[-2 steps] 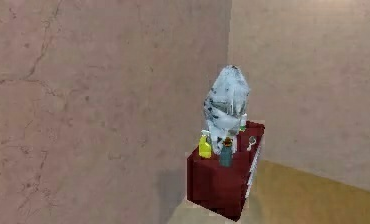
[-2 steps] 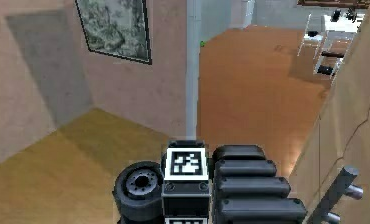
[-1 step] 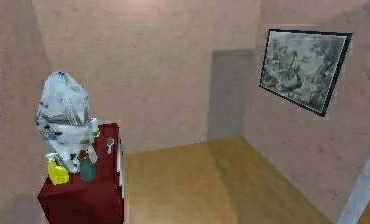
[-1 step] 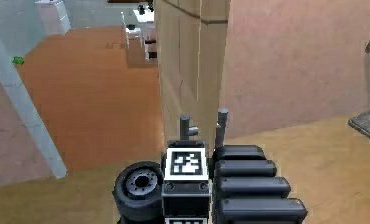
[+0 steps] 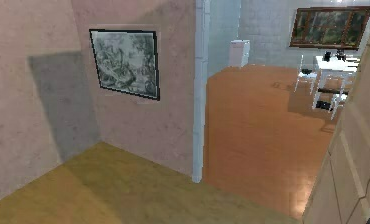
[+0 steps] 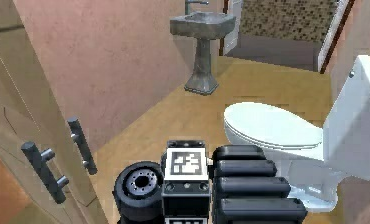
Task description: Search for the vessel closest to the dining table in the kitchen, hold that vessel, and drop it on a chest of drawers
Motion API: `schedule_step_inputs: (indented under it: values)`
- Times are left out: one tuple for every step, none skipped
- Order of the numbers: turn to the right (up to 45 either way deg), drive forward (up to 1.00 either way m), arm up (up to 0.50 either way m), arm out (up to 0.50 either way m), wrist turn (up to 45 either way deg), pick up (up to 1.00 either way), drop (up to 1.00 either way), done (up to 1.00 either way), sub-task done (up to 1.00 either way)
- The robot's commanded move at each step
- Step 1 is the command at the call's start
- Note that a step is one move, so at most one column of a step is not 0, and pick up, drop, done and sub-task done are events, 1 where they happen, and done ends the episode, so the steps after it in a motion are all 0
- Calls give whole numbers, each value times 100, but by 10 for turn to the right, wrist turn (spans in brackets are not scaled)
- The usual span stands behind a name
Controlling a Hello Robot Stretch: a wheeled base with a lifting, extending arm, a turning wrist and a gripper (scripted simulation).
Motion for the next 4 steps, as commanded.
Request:
schedule_step_inputs:
  values:
    - [120, 0, 0, 0, 0, 0, 0, 0, 0]
    - [0, 35, 0, 0, 0, 0, 0, 0, 0]
    - [0, 100, 0, 0, 0, 0, 0, 0, 0]
    - [30, 0, 0, 0, 0, 0, 0, 0, 0]
